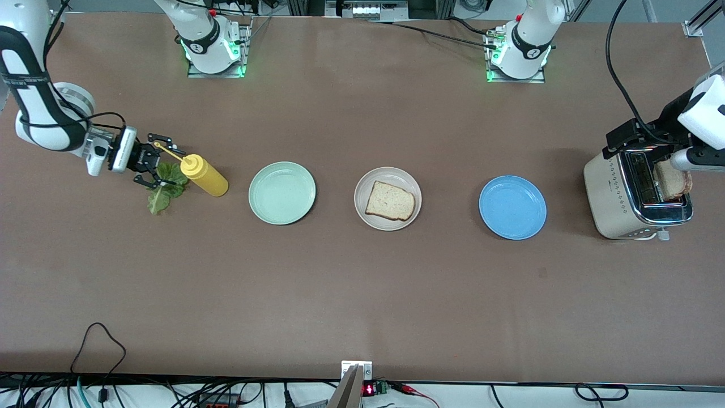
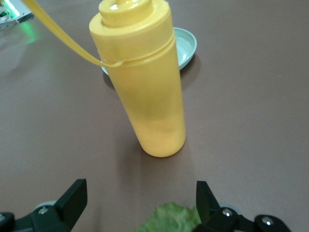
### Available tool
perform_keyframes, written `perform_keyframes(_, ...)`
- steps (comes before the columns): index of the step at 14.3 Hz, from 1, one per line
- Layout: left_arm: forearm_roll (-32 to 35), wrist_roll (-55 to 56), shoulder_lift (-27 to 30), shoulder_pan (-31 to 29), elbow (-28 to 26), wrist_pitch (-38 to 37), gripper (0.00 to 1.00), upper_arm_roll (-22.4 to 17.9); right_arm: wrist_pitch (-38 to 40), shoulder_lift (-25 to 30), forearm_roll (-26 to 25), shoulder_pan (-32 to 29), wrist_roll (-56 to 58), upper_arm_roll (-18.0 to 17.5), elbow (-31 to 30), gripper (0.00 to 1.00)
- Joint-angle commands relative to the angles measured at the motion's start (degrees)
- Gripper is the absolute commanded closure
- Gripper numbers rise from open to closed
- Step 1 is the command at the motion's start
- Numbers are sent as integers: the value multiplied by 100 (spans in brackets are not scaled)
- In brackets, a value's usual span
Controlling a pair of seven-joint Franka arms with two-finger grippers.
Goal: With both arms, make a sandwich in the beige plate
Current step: 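Set the bottle down, open the right gripper and draw back, then lower the right gripper onto the green lettuce leaf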
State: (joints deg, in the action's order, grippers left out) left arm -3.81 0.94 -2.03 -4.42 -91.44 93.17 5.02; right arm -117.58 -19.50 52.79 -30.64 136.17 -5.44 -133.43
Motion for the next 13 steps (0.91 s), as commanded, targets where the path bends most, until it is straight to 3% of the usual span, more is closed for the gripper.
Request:
perform_keyframes(1, 100, -50, 1, -24, 56, -97, 0, 17, 480, 252, -111, -355, -509, -63, 298, 0)
perform_keyframes(8, 100, -15, 10, -24, 56, -159, 0, 26, 394, 535, -1208, -294, -4286, -63, 1257, 0)
perform_keyframes(11, 100, -15, 10, -24, 56, -168, 0, 26, -422, 596, -1745, -84, -5693, -89, 1372, 0)
perform_keyframes(13, 100, -15, 10, -24, 56, -168, 0, 26, -494, 614, -1929, 57, -7307, -98, 1381, 0)
